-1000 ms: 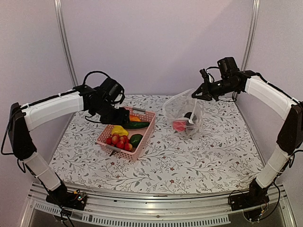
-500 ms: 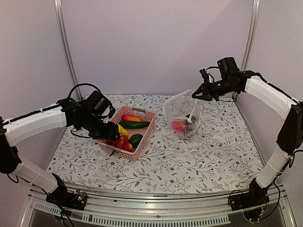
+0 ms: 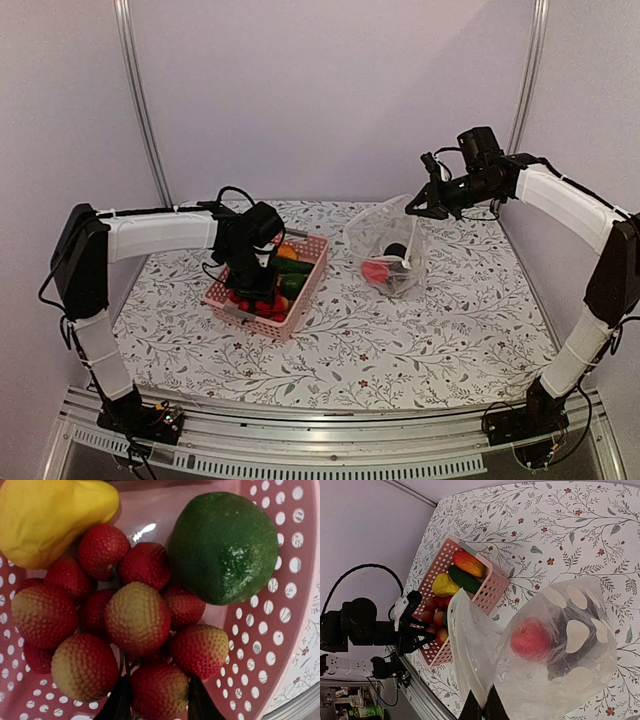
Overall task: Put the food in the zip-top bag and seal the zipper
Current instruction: Adjust the bin at the corner of the board.
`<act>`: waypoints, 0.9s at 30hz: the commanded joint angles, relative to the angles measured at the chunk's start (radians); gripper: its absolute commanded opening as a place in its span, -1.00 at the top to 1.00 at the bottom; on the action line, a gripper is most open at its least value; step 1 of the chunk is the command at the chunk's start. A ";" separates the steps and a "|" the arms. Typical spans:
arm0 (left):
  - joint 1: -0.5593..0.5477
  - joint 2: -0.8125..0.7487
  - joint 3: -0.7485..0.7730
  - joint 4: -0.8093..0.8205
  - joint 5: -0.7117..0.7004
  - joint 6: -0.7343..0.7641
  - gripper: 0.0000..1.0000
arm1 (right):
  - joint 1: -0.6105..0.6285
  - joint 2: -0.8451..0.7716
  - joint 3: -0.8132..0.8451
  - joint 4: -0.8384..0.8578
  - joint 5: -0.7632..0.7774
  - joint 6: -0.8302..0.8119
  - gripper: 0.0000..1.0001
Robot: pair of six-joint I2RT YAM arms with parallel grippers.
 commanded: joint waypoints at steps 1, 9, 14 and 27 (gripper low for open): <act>0.024 0.058 0.094 0.023 -0.045 0.033 0.65 | -0.002 -0.020 0.002 0.011 -0.009 -0.008 1.00; 0.092 0.136 0.233 0.201 -0.144 0.088 0.71 | -0.001 -0.059 -0.026 0.006 0.003 -0.002 1.00; 0.107 0.169 0.314 0.197 -0.064 0.145 0.43 | -0.001 -0.067 -0.020 0.005 0.006 0.009 1.00; 0.107 -0.049 0.102 0.121 0.041 0.159 -0.33 | -0.002 -0.122 -0.091 0.024 0.037 0.026 1.00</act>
